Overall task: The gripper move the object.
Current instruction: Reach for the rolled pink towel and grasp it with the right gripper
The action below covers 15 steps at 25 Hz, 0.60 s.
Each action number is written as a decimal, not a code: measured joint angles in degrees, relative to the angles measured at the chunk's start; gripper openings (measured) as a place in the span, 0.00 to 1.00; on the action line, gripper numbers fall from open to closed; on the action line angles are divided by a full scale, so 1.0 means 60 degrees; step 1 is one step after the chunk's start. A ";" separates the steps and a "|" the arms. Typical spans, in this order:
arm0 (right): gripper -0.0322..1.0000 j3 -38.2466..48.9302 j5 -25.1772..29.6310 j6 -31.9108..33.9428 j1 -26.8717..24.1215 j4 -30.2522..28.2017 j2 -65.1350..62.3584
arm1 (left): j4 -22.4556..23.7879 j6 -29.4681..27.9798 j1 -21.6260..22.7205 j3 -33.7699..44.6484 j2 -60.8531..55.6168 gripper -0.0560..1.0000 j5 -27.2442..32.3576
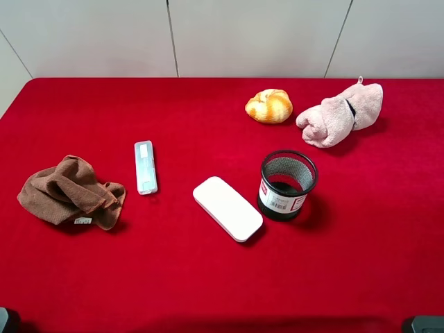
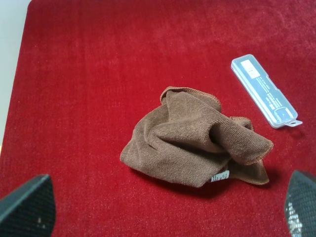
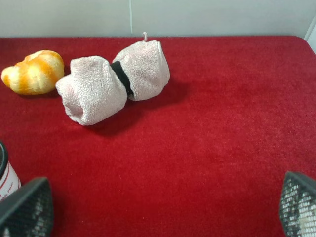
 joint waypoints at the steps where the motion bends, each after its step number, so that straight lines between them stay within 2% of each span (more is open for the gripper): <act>1: 0.70 0.0000 0.0000 0.0000 0.0000 0.0000 0.0000 | 0.0000 0.0000 0.0000 0.0000 0.0000 0.92 0.0000; 15: 0.70 0.0000 -0.0018 0.0000 0.0000 0.0000 0.0000 | 0.0000 0.0000 0.0000 0.0000 0.0000 0.92 0.0000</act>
